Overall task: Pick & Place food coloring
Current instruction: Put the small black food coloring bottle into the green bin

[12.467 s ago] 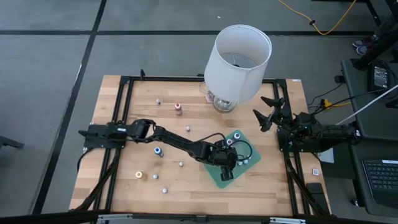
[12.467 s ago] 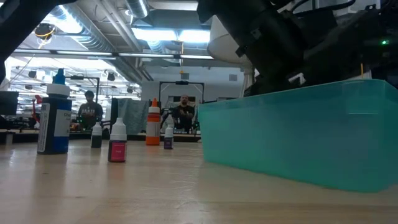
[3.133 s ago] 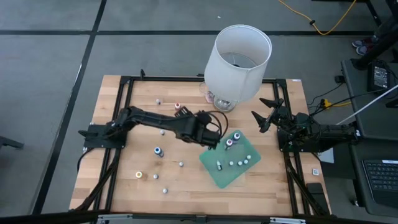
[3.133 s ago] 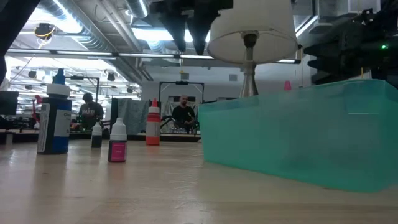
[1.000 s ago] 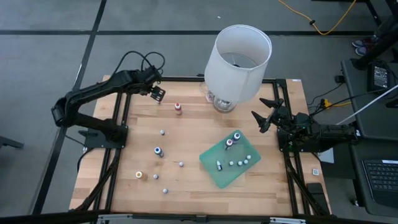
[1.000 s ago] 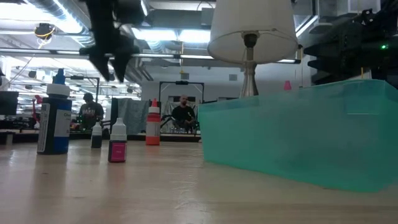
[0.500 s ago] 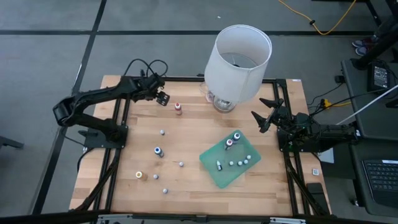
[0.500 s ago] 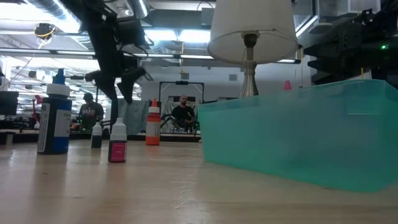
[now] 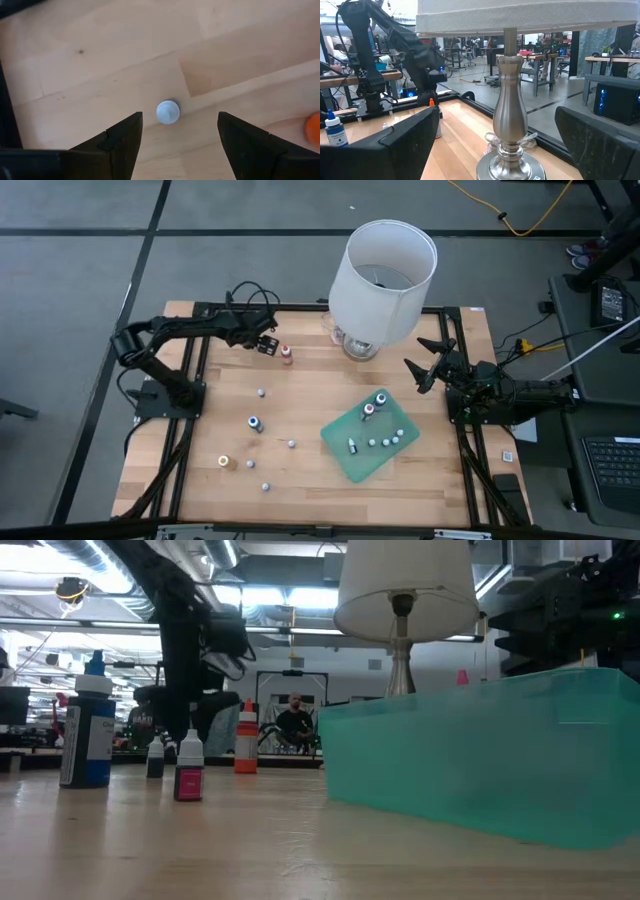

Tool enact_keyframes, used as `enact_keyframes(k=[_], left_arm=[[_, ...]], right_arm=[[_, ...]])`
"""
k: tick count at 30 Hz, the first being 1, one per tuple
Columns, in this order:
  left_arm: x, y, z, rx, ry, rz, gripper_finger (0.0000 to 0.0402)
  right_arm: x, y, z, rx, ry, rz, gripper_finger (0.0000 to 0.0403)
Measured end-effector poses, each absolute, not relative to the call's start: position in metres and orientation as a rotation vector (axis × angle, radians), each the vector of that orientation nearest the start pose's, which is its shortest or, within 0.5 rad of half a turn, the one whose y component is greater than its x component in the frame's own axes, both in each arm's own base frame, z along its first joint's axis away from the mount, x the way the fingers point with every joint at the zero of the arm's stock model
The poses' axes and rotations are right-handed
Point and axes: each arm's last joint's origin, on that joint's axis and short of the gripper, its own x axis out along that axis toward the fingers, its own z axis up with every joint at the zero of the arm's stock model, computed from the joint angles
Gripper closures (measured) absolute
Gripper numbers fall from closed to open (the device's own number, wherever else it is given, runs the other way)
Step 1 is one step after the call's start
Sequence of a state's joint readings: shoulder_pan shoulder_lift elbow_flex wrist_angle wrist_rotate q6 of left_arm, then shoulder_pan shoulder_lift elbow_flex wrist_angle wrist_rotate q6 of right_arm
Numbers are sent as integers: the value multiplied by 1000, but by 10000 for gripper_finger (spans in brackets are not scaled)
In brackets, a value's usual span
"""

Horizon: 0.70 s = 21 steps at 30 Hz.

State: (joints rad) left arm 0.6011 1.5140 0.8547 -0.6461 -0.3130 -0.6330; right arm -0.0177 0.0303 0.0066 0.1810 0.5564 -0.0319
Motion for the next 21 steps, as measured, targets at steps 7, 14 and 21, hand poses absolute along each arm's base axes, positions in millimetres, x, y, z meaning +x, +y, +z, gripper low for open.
enact_keyframes(k=[7, 14, 21], left_arm=[[209, 159, 167, -647, 1095, 1163, 150], [210, 165, 169, -645, 1056, 1151, 153], [209, 165, 167, -677, 1062, 1147, 156]], right_arm=[[93, -17, 180, 12, -145, -575, 6], [93, -17, 180, 12, -145, -575, 6], [93, -17, 180, 12, -145, -575, 6]])
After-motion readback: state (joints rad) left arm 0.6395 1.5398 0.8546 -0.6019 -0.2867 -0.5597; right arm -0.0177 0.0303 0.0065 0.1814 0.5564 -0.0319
